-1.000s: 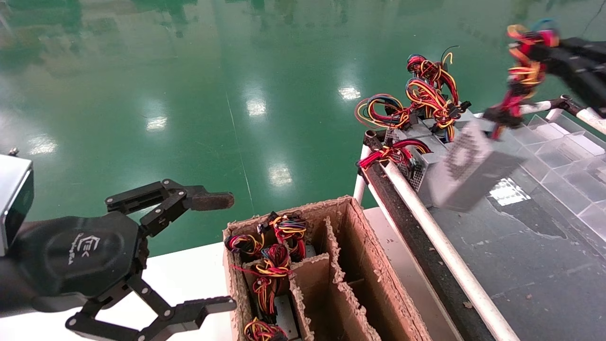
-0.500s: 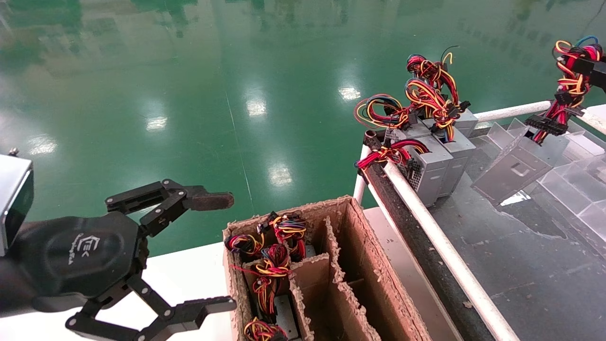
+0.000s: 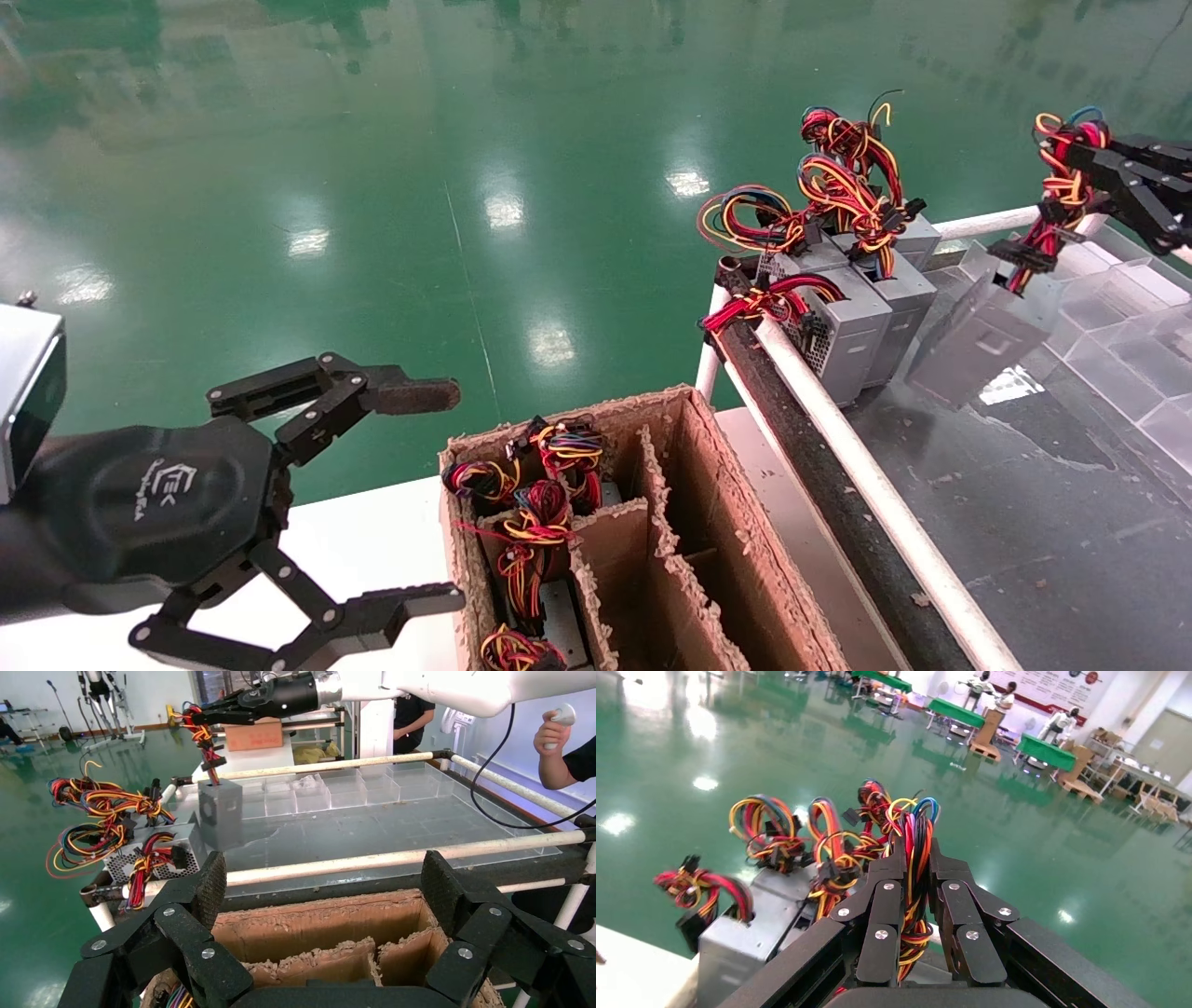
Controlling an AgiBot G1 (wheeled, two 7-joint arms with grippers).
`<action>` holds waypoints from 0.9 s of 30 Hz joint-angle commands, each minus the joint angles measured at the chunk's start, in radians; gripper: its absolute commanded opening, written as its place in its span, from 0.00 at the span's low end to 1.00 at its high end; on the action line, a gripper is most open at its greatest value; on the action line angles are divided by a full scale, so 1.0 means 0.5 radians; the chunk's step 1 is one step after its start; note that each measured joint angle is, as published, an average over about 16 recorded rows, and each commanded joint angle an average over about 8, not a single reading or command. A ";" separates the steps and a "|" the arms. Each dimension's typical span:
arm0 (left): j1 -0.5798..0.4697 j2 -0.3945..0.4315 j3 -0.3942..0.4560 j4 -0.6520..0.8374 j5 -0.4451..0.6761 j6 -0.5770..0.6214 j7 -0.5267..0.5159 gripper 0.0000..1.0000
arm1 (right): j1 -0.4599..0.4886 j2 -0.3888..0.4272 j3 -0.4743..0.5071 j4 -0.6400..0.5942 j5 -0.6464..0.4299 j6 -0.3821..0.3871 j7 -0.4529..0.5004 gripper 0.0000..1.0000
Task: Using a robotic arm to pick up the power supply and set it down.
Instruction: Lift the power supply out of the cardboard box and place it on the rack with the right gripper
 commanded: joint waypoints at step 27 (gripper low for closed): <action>-0.001 -0.001 0.003 0.000 -0.002 -0.001 0.002 1.00 | 0.590 -0.428 -0.169 -0.835 -0.243 0.040 -0.377 0.00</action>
